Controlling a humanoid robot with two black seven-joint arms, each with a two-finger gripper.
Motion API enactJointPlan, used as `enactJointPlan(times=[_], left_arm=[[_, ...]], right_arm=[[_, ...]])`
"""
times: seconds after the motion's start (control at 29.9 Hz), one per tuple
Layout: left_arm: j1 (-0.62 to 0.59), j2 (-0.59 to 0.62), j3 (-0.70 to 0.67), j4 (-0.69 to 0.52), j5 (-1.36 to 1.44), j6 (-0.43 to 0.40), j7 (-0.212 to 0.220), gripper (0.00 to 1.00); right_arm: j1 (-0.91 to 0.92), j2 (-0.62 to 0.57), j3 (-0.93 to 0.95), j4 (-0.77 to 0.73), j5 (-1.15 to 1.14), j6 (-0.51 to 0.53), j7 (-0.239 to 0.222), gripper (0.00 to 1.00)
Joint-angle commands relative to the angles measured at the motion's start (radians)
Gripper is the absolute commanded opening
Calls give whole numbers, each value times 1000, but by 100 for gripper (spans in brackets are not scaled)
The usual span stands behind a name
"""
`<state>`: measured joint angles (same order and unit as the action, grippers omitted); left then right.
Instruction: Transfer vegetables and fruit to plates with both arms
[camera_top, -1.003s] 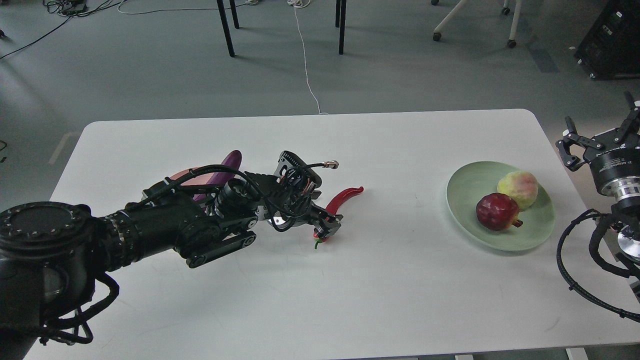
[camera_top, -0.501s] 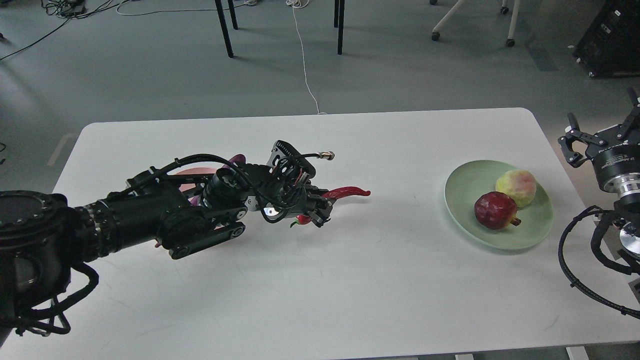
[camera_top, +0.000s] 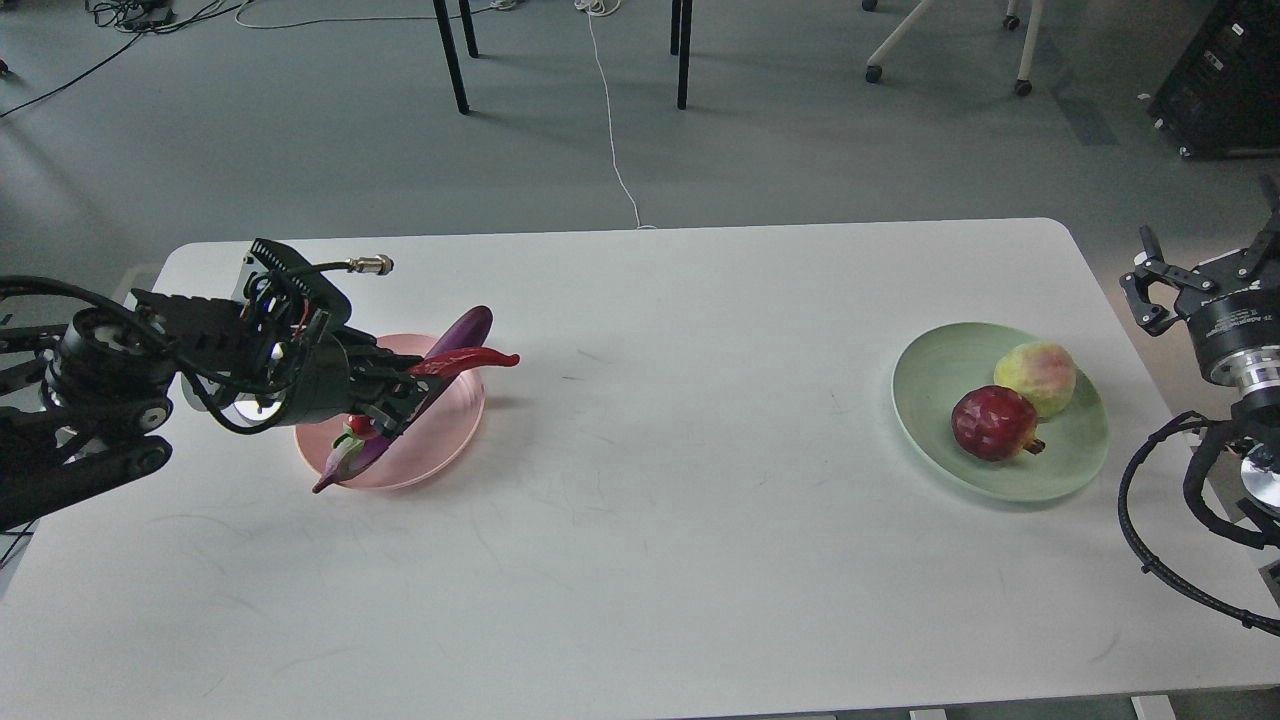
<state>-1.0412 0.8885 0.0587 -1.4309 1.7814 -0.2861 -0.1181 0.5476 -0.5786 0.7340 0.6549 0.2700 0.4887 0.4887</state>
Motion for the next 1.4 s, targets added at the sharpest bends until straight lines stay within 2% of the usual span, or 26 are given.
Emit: enactJointPlan(times=[0.0, 0.07, 0.3, 0.4, 0.53, 0.67, 0.84, 0.87, 0.97, 1.04, 1.1, 1.17, 1.27, 1.37], left_arm=[[38, 0, -10, 6, 1, 8, 3, 61], [52, -12, -25, 13, 0, 11, 8, 72], [66, -36, -126, 56, -25, 19, 8, 88], [67, -36, -222, 72, -156, 63, 9, 97], [67, -62, -319, 156, -472, 110, 5, 98], [66, -164, -382, 294, -742, 123, -3, 98], [78, -279, -546, 400, -1144, 208, -6, 98], [78, -279, -546, 400, -1145, 208, -6, 98], [82, -342, -611, 521, -1500, 211, -20, 98], [82, -361, -615, 578, -1640, 199, -43, 98], [84, -364, -619, 624, -1772, 151, -58, 98], [92, -368, -638, 676, -1894, 90, -61, 98], [154, -402, -747, 765, -2031, 15, -60, 98], [217, -439, -853, 823, -2038, -57, -54, 98]], right_arm=[[2, 0, -1, 0, 0, 0, 0, 97], [6, 0, -1, 0, 0, 0, 0, 97], [15, -10, -2, -6, 0, 0, 0, 98], [32, -3, 1, -20, 0, 0, 0, 99], [49, -1, 4, -21, 0, 0, 0, 99], [58, -12, 4, -24, 0, 0, 0, 99], [147, 2, 4, -112, 0, 0, 0, 99], [147, 2, 4, -112, 0, 0, 0, 99], [158, 42, 5, -113, 2, 0, 0, 99], [158, 57, 2, -107, 2, 0, -1, 99], [161, 88, 18, -110, 12, 0, -68, 99], [166, 135, 66, -123, 14, 0, -103, 99], [158, 201, 140, -126, 14, 0, -110, 99], [157, 249, 165, -139, 14, 0, -105, 99]])
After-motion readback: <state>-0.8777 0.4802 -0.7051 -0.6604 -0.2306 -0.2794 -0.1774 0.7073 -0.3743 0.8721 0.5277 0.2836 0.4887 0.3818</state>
